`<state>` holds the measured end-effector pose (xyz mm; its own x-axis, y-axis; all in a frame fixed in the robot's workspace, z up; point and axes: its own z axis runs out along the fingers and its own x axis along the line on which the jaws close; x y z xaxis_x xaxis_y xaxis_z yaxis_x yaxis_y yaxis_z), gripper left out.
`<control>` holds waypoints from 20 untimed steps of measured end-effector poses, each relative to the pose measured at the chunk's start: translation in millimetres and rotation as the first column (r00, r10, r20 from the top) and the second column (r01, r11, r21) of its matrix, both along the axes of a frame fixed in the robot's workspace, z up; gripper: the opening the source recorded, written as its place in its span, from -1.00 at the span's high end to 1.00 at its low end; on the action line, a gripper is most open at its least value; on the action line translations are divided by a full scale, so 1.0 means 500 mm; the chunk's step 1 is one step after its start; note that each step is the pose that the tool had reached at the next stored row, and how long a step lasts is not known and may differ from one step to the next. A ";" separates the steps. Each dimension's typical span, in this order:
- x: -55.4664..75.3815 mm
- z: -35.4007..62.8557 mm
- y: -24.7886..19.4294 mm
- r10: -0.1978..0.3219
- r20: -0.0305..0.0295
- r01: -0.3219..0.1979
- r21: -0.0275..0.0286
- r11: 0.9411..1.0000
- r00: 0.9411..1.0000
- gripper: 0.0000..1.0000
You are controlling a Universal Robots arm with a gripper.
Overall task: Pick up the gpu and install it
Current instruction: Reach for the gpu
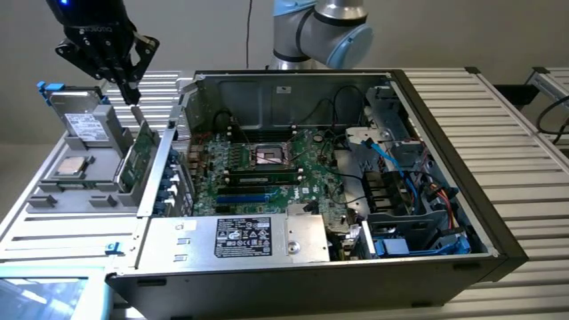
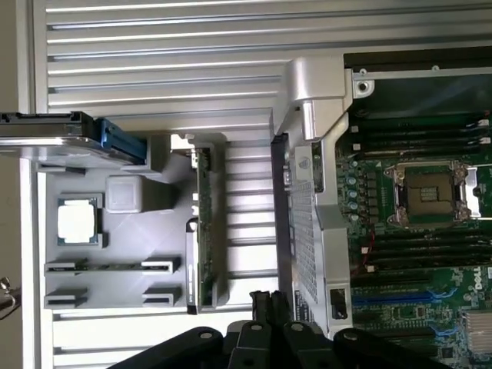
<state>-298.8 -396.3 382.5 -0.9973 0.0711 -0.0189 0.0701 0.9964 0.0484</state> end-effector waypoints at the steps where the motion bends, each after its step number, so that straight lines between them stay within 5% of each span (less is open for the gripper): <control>1: -0.010 -0.001 0.0002 0.000 0.000 0.000 0.000 1.000 1.000 0.76; 14: -0.097 -0.027 0.0145 0.000 -0.001 0.000 0.000 1.000 1.000 0.76; 20: -0.105 -0.031 0.0165 0.000 -0.003 0.000 0.000 1.000 1.000 0.76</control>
<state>-351.1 -388.0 367.0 -0.9973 0.0712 -0.0155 0.0704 0.9964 0.0482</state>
